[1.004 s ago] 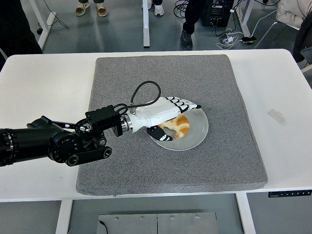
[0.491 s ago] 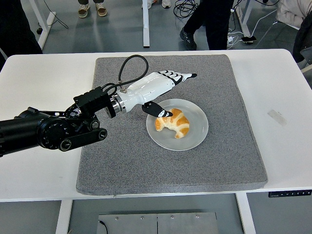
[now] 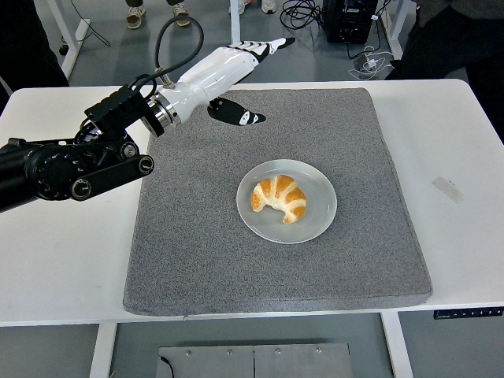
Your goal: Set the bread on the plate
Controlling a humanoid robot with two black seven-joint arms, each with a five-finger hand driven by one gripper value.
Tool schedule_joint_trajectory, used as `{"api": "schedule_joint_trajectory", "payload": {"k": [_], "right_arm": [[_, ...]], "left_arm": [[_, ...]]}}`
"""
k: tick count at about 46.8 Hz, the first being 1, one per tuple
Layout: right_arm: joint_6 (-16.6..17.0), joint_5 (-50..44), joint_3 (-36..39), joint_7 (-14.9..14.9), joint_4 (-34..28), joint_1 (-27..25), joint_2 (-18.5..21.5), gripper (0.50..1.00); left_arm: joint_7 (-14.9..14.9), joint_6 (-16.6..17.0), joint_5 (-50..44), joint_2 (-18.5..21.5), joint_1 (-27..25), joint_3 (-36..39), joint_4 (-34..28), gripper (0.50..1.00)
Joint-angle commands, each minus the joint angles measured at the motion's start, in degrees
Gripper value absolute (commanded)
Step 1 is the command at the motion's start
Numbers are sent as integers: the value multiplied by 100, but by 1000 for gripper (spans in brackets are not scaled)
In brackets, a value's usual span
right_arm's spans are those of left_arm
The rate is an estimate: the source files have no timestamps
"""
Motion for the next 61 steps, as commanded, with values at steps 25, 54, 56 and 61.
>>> {"api": "schedule_joint_trajectory", "payload": {"k": [25,54,56,61], "right_arm": [[2,0,-1,-1,0,0,0,1000],[2,0,-1,-1,0,0,0,1000],[-7,0,-1,-1,0,0,0,1000],[2,0,-1,-1,0,0,0,1000]], "left_arm": [[15,-444,-2009,245,-127,-445,35,971],[14,-444,-4681,-79,312,-1543,895,972],[6,-453,-4752,-202,383,-1710,1027,972],[14,-540,-4813,-527,558,-2123,1423,972]]}}
